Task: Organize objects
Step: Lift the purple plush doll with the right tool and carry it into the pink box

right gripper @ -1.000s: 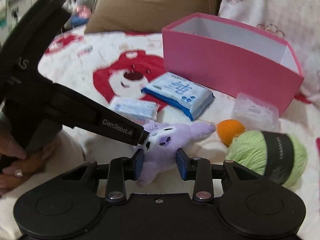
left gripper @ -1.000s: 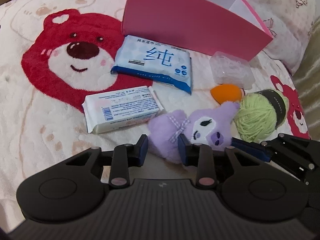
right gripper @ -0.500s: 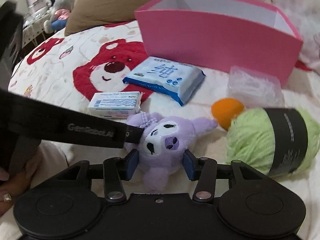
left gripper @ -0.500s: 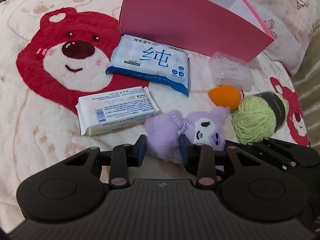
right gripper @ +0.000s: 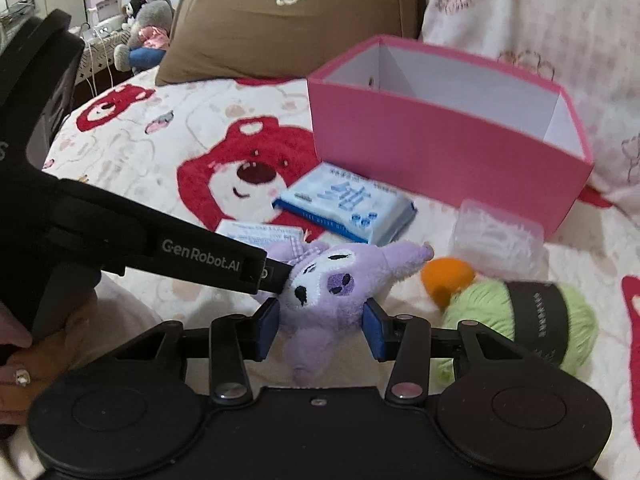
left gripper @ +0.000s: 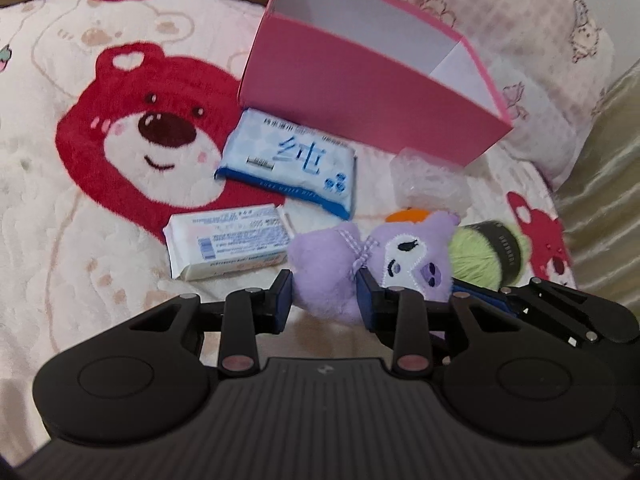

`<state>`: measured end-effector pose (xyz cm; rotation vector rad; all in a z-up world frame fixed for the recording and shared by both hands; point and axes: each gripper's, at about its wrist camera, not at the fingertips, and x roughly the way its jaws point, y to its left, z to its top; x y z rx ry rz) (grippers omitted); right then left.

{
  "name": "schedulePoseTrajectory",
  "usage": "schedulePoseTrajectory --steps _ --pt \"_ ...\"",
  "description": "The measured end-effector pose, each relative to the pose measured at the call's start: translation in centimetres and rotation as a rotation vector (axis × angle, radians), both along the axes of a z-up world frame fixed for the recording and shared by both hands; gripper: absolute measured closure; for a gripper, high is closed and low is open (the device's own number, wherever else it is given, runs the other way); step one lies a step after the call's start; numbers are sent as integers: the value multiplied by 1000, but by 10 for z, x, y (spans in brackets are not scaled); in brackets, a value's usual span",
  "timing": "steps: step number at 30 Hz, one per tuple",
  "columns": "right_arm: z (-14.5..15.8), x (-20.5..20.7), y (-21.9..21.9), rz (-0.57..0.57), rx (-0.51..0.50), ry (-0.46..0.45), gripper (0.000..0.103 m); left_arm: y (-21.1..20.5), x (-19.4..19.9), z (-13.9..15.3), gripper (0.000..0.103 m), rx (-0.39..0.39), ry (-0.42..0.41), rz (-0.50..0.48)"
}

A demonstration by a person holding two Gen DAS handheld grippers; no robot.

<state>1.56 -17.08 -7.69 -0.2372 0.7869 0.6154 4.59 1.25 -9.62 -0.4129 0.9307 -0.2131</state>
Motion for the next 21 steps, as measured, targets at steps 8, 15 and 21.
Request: schedulePoseTrajectory --steps 8,15,21 --pt "34 -9 -11 23 18 -94 56 -1 -6 39 71 -17 -67 -6" --pt "66 -7 -17 45 56 -129 56 -8 -7 82 72 51 -114 -8" --pt "80 5 -21 35 88 -139 56 -15 12 109 72 72 -98 -15"
